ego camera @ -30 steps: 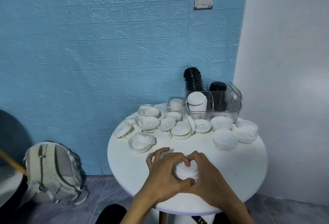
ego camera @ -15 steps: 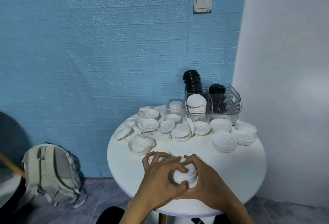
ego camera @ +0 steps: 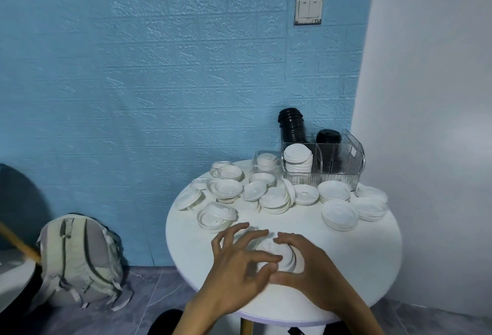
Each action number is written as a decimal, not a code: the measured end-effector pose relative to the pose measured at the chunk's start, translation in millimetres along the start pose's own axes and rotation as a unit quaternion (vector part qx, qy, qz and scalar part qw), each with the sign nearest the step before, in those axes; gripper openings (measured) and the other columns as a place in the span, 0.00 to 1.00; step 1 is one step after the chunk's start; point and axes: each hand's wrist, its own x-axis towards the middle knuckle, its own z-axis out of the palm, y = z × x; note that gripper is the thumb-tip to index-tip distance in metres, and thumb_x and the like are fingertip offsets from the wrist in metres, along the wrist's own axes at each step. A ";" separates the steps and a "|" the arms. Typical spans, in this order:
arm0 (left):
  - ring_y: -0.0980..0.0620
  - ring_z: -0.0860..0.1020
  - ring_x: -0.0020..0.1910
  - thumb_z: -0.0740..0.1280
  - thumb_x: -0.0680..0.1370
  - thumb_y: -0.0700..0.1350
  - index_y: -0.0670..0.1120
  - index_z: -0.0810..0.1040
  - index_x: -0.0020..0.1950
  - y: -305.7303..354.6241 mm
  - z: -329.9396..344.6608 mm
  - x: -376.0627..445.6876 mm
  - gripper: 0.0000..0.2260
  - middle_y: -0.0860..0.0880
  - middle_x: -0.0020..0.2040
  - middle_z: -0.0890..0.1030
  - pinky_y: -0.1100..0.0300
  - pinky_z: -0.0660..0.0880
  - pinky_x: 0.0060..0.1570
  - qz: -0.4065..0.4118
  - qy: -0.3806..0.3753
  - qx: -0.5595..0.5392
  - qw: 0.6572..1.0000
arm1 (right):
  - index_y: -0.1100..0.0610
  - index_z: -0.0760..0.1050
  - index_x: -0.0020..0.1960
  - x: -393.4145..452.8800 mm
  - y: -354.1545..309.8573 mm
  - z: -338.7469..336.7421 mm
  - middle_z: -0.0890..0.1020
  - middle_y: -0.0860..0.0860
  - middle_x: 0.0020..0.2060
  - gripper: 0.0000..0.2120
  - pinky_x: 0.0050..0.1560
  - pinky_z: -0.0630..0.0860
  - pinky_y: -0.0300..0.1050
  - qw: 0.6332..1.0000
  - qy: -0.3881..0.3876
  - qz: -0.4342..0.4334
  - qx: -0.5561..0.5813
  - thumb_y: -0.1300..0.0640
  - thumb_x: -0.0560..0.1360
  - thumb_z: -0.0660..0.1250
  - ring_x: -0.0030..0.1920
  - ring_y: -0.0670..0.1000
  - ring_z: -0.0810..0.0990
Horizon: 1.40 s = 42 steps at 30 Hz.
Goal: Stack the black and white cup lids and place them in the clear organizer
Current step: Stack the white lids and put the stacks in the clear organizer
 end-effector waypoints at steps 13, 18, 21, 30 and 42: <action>0.61 0.63 0.69 0.69 0.65 0.71 0.78 0.53 0.70 -31.4 -16.4 -2.0 0.38 0.73 0.67 0.66 0.58 0.52 0.63 -0.167 0.038 0.002 0.985 | 0.41 0.81 0.55 1.0 4.9 3.0 0.77 0.30 0.60 0.21 0.67 0.67 0.33 1.000 0.018 0.011 0.003 0.32 0.67 0.73 0.63 0.31 0.72; 0.64 0.65 0.64 0.74 0.68 0.65 0.79 0.66 0.58 -35.4 -18.4 0.1 0.24 0.73 0.63 0.65 0.59 0.58 0.57 -0.162 0.014 0.019 0.986 | 0.43 0.80 0.53 -0.2 2.4 2.8 0.77 0.29 0.58 0.21 0.62 0.65 0.26 1.000 0.021 0.009 0.006 0.34 0.66 0.74 0.62 0.31 0.73; 0.63 0.69 0.64 0.75 0.70 0.64 0.71 0.76 0.43 -36.8 -16.5 1.4 0.08 0.71 0.59 0.74 0.60 0.59 0.57 -0.173 0.000 0.015 0.985 | 0.43 0.77 0.51 -1.0 -1.0 2.1 0.78 0.31 0.56 0.21 0.61 0.67 0.29 0.999 0.034 0.004 0.011 0.34 0.63 0.71 0.61 0.32 0.74; 0.57 0.80 0.36 0.69 0.80 0.48 0.51 0.81 0.46 -12.1 -32.6 -3.7 0.04 0.53 0.38 0.84 0.62 0.77 0.42 -0.233 0.182 -0.361 0.885 | 0.43 0.71 0.54 -3.3 -0.8 1.0 0.78 0.34 0.56 0.27 0.60 0.71 0.35 1.000 0.026 0.000 0.010 0.33 0.61 0.76 0.59 0.35 0.75; 0.57 0.78 0.37 0.61 0.82 0.61 0.53 0.78 0.39 21.7 2.6 15.0 0.18 0.54 0.33 0.81 0.64 0.69 0.38 -0.288 0.074 -0.160 0.941 | 0.40 0.58 0.77 1.5 3.1 1.9 0.67 0.30 0.71 0.58 0.74 0.65 0.39 1.000 -0.002 0.012 0.014 0.27 0.54 0.78 0.71 0.33 0.67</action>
